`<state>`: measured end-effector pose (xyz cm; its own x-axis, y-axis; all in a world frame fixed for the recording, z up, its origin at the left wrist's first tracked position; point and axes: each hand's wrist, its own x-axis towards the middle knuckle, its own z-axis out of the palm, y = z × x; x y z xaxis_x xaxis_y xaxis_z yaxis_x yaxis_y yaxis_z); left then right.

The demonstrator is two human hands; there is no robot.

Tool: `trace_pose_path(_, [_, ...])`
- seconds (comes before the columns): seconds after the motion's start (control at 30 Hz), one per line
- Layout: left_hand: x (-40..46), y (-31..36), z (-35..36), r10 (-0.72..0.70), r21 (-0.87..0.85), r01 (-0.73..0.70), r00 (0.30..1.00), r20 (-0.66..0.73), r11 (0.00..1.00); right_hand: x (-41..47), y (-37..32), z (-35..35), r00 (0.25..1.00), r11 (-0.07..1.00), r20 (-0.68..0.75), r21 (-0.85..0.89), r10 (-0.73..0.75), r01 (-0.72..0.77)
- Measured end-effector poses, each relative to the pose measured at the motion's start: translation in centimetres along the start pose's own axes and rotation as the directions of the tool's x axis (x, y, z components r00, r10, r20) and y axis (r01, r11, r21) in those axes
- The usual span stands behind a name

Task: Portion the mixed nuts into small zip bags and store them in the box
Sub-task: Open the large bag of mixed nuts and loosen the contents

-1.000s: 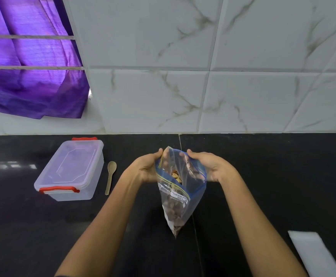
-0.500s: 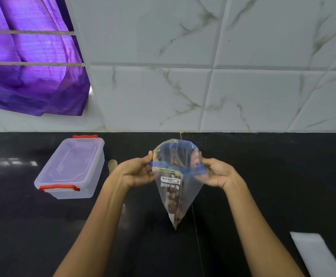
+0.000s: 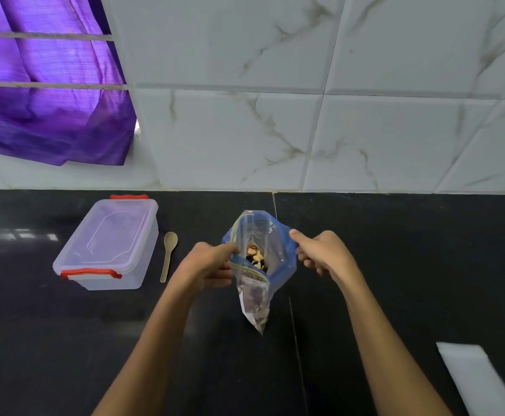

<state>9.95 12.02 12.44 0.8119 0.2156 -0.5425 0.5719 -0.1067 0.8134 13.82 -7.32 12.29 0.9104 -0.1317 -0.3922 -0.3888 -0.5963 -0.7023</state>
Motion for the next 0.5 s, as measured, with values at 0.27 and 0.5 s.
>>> trace_pose_path(0.27, [-1.1, 0.2, -0.5, 0.034, -0.477, 0.033, 0.991, 0.132, 0.878, -1.6, -1.6, -0.9, 0.97, 0.911, 0.244, 0.403, -0.017, -0.086])
trace_pose_path(0.5, [-1.3, -0.8, 0.1, -0.073, -0.769, 0.341, 0.93, 0.361, 0.541, -1.4, 0.6, 0.0, 0.823, 0.496, 0.564, 0.733, -0.063, -0.465])
